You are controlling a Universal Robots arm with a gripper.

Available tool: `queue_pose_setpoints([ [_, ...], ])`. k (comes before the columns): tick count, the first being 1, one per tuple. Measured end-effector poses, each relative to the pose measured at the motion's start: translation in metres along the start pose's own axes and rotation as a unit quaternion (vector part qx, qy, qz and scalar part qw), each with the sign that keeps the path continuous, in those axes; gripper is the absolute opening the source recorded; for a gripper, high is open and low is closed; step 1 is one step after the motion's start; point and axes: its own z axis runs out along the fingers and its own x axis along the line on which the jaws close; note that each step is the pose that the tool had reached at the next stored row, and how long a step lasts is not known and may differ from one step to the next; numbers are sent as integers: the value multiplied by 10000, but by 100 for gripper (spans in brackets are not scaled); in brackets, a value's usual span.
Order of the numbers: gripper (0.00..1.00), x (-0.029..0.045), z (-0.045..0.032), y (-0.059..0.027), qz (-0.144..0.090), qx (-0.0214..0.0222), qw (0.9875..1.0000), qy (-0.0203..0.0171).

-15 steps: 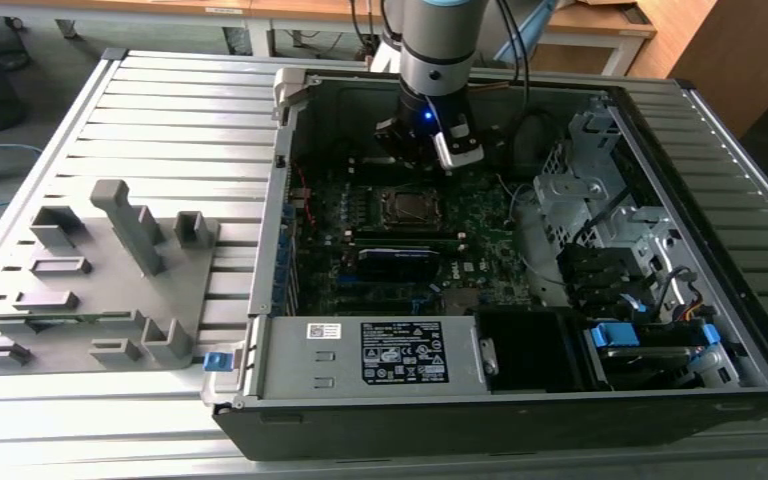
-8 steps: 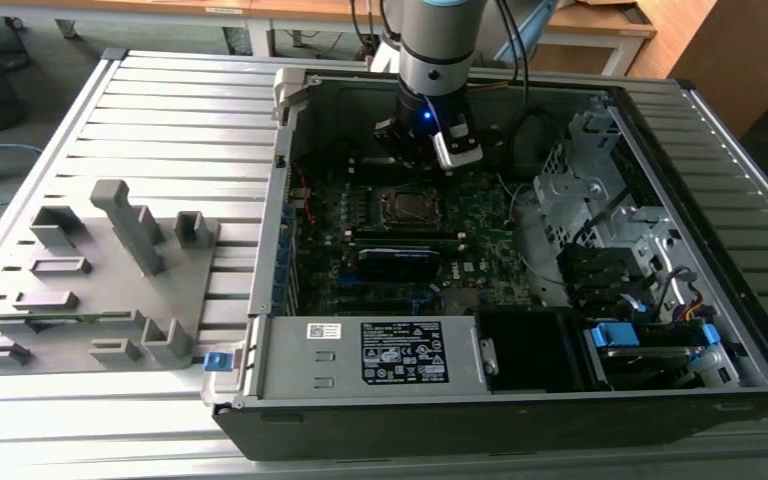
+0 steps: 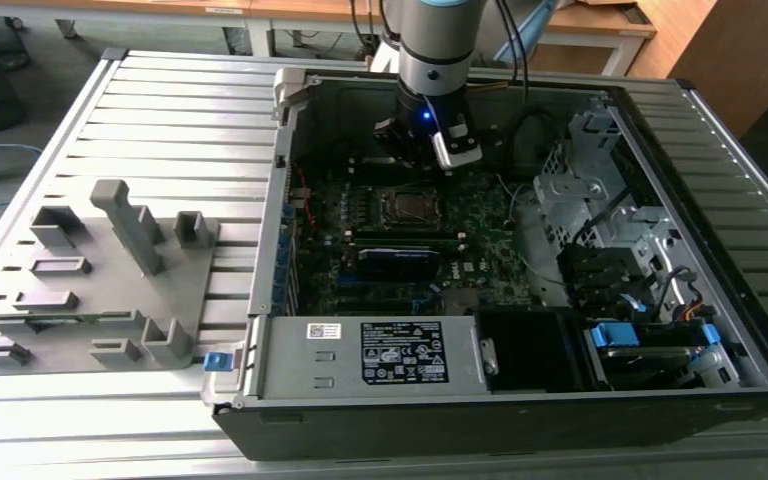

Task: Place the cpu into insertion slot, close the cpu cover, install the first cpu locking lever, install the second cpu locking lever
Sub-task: 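Install the first cpu locking lever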

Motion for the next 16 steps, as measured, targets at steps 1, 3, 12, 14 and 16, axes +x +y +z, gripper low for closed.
queue_pose_setpoints([
  [1, 10, 0, 3, 0, 0, -1, 10000, 0],
  [3, 10, 0, 12, -2, 0, -2, 10000, 0],
  [12, 10, 3, 79, -14, 0, -2, 10000, -6],
  [14, 10, 3, 87, -16, 0, -2, 10000, -8],
  [16, 10, 3, 93, -21, 0, -2, 10000, -8],
])
